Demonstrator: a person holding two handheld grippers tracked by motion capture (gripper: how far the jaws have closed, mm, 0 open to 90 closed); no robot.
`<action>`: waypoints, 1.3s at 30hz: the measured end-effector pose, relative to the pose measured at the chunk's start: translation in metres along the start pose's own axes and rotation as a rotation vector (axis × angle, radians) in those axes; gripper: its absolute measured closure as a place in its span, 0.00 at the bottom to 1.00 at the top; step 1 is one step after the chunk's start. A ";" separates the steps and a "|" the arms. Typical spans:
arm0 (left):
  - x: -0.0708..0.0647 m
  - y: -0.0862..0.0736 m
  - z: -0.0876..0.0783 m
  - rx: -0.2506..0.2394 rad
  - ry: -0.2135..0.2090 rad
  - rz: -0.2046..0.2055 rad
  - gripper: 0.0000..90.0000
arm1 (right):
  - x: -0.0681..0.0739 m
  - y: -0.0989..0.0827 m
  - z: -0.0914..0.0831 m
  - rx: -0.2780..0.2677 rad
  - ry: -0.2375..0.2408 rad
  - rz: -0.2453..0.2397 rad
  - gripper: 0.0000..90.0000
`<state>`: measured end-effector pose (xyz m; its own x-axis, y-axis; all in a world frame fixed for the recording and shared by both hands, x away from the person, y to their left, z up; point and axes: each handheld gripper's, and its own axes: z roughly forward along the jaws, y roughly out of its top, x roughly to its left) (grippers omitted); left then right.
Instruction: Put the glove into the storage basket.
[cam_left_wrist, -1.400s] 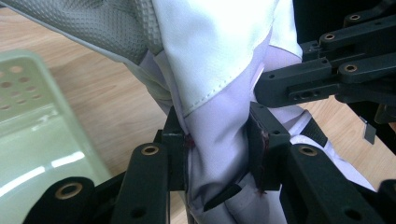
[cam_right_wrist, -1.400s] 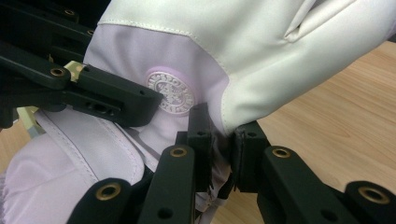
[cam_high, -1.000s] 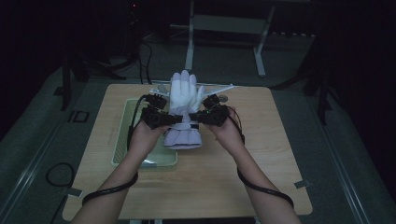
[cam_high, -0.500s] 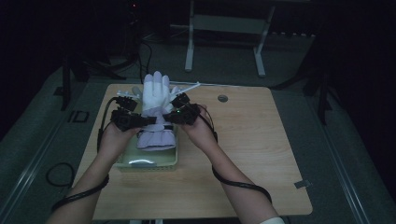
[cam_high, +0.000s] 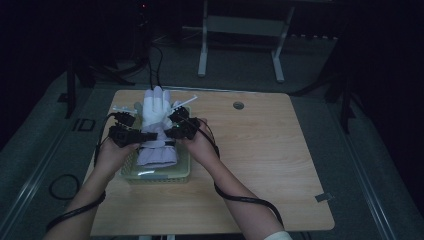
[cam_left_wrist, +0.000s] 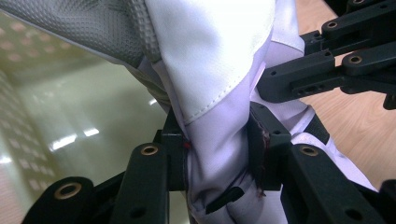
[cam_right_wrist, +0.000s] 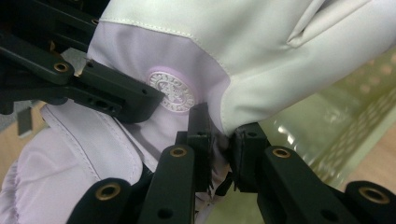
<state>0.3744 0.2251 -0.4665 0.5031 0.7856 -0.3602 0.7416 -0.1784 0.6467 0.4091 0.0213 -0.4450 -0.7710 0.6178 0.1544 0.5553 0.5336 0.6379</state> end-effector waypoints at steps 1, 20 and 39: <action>0.000 -0.001 0.003 0.008 0.000 0.000 0.71 | -0.003 -0.004 0.004 0.012 0.000 0.011 0.89; 0.009 -0.026 0.044 0.133 0.046 -0.076 0.63 | -0.009 -0.034 0.043 0.155 -0.034 0.066 0.83; 0.002 -0.020 0.056 0.159 0.218 -0.041 0.19 | -0.011 -0.029 0.015 0.036 0.011 -0.052 0.43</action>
<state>0.3858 0.1972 -0.5184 0.3769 0.8999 -0.2194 0.8281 -0.2212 0.5151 0.4067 0.0075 -0.4763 -0.8025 0.5823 0.1300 0.5249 0.5856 0.6177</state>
